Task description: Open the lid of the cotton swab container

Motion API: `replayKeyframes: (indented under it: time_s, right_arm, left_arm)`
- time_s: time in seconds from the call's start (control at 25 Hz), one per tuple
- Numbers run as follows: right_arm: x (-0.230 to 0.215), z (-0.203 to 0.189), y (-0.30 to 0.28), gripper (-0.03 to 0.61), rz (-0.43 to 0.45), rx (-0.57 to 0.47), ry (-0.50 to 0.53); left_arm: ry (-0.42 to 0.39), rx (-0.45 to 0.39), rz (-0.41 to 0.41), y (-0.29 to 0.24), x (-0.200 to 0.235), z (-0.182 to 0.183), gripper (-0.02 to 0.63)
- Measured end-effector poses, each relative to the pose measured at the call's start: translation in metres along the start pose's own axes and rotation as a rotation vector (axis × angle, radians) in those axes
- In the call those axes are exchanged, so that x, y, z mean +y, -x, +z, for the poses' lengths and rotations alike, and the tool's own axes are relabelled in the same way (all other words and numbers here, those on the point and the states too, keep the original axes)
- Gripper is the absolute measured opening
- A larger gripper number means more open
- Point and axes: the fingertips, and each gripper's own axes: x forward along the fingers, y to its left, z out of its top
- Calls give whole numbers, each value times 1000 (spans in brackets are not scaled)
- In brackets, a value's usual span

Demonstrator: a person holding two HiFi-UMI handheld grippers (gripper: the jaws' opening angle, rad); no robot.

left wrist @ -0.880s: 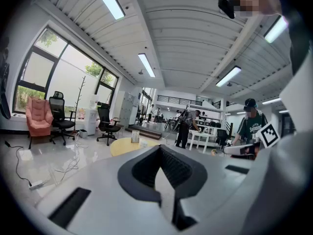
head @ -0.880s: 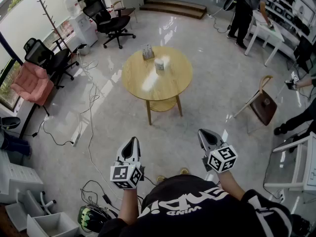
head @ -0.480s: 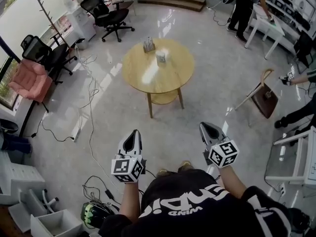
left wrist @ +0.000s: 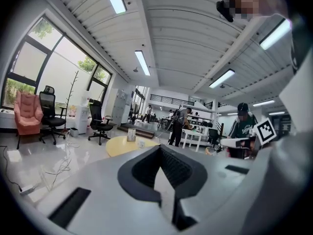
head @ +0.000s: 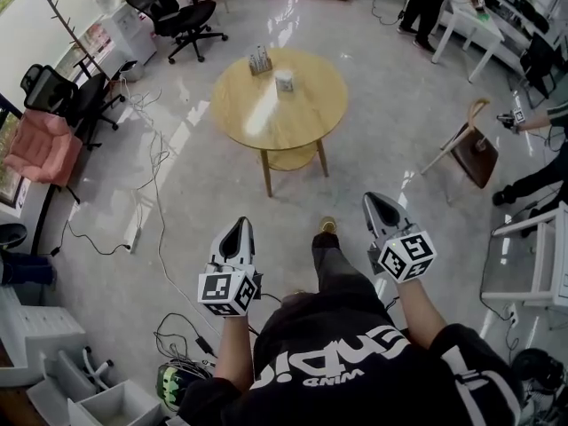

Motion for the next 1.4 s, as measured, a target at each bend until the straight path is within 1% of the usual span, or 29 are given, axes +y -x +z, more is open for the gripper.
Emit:
replayKeyframes:
  time_s: [0.28,0.56,0.76,0.96,1.2,1.4]
  right_arm:
    - [-14,-20,-31,2,-21,9,10]
    - [-49,-9,-83,2,-26,10,-4]
    - [-67,2,-136,2,-14,9,-12]
    - [-92,13,-196,2,-1,30,-11]
    - [-121,44,-267,2,50,42,17]
    - [-152,69,-318,2,73,43,27]
  left_arm:
    - [-7,-4,-19,-32,18,-7,9]
    - [-6,3,-16,-92,38,5,9]
    - [-2,-4,-20,-142,61,21,9]
    - [6,-4,-21,-202,85,39,9]
    - [10,8,-5,-272,108,65,9]
    - [17,7,13,-327,121,83,9]
